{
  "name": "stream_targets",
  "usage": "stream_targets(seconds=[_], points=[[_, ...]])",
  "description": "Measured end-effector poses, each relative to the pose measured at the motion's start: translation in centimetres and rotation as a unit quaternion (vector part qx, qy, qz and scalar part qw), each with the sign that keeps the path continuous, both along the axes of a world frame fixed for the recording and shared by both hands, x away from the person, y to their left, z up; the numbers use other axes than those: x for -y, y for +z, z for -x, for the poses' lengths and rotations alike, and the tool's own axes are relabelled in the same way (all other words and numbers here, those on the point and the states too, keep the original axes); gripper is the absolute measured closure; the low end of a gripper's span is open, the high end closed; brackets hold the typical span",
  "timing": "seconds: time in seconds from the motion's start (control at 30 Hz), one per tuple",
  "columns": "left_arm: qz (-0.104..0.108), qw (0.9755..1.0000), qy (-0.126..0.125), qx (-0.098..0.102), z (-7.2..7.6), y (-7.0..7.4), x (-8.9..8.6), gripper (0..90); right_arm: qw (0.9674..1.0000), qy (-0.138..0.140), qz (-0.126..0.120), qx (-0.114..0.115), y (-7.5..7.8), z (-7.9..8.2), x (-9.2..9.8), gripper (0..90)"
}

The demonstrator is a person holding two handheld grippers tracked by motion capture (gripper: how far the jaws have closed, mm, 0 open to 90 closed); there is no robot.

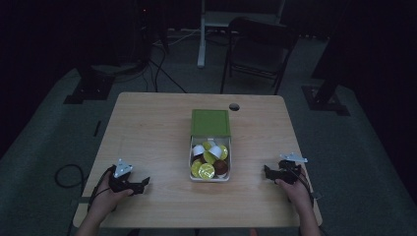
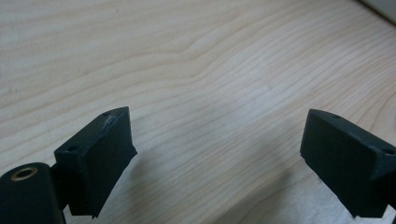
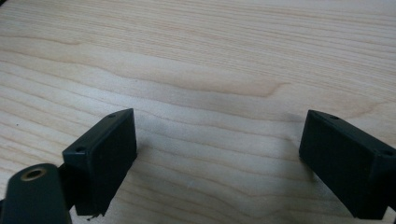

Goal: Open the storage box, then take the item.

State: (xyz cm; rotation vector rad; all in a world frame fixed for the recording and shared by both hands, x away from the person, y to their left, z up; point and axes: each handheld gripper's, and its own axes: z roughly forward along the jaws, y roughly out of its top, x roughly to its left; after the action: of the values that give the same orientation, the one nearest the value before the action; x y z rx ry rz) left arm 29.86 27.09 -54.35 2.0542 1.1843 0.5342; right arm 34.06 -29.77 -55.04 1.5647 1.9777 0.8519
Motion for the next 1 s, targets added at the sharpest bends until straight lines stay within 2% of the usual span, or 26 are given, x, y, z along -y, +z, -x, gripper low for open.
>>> stream_targets(seconds=[0.07,0.1,0.13,0.43,0.47,0.7,0.87,1.0], points=[[-0.004,1.0,0.004,-0.008,-0.1,-0.1,0.0,9.8,1.0,0.0,0.0,0.0,0.0,0.0,0.0,10.7],[-0.014,0.9997,0.003,-0.022,-0.2,-0.2,0.0,9.8,1.0,0.0,0.0,0.0,0.0,0.0,0.0,10.7],[-0.017,0.9996,0.002,-0.023,-0.2,-0.2,0.1,9.7,1.0,0.0,0.0,0.0,0.0,0.0,0.0,10.7],[-0.018,0.9995,0.0,-0.025,-0.3,-0.2,0.1,9.1,0.9999,-0.001,-0.01,-0.001,0.1,0.2,-0.1,11.0],[-0.017,0.9995,0.0,-0.025,-0.3,-0.2,0.1,9.1,0.9999,0.002,-0.009,-0.005,0.2,0.3,-0.2,13.3],[-0.017,0.9995,0.0,-0.025,-0.3,-0.2,0.1,9.0,0.9995,0.022,-0.009,-0.019,1.1,0.7,-1.4,13.1],[-0.017,0.9995,0.0,-0.025,-0.3,-0.2,0.0,9.0,0.9991,0.035,-0.009,-0.021,2.0,0.9,-2.4,13.1],[-0.017,0.9995,0.0,-0.025,-0.3,-0.2,0.1,8.9,0.9989,0.045,-0.009,-0.014,3.0,1.1,-3.2,13.2]])
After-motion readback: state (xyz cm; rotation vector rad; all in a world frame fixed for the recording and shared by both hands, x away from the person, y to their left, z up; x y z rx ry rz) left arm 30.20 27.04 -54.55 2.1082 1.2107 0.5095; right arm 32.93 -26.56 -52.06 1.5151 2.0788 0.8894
